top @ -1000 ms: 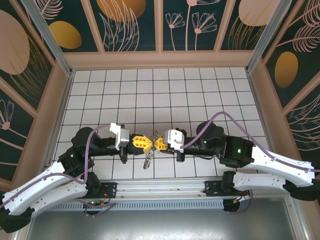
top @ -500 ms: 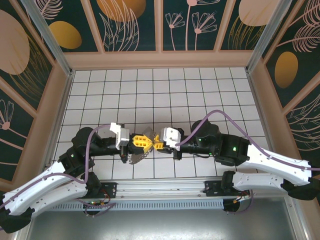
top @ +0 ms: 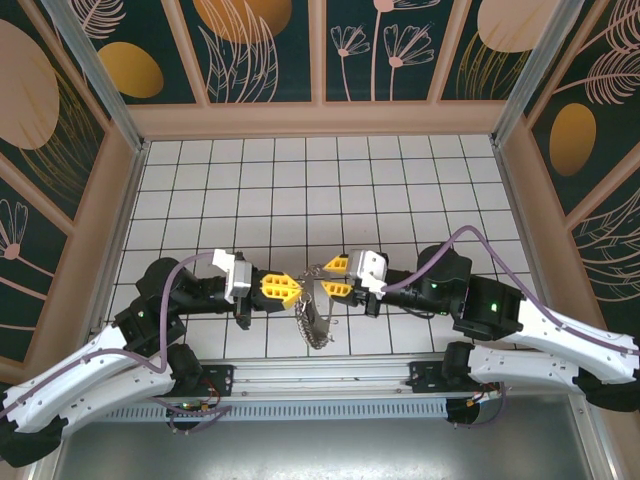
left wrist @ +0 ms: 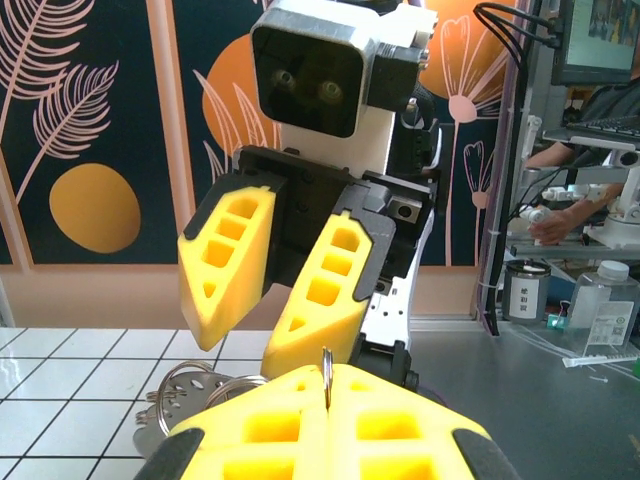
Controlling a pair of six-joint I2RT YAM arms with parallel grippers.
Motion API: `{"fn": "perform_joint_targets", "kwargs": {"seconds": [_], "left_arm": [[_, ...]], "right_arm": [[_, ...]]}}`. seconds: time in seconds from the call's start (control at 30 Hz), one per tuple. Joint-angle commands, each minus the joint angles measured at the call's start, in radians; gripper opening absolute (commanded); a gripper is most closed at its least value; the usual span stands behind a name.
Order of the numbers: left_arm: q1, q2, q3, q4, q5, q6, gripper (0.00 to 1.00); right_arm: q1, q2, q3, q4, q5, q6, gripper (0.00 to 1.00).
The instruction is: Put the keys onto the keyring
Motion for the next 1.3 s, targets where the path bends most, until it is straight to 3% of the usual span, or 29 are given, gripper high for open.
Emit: {"fn": "perform_joint_targets", "kwargs": {"seconds": [0.0,0.27,0.53,1.0,1.27], "left_arm": [[-0.006,-0.005,0.005,0.041,0.002,0.002,0.0],[-0.006,0.0,0.006,0.029,-0.01,0.011,0.0],[-0.006,0.009,0.01,0.01,-0.018,0.023,0.0],[-0.006,0.022,0.022,0.005,-0.015,0.031,0.0],[-0.006,0.029,0.029,-0.007,-0.015,0.028,0.0]], "right_arm": [[0.005,-0.001,-0.023,0.08,-0.066,-0.012,0.27],[0.004,0.018,-0.048,0.129,-0.166,-0.012,0.3],[0.004,0.04,-0.048,0.161,-0.171,-0.004,0.29],[0.002,0.07,-0.04,0.169,-0.183,-0.014,0.18],[0.001,0.061,-0.04,0.169,-0.116,-0.031,0.0]]}}
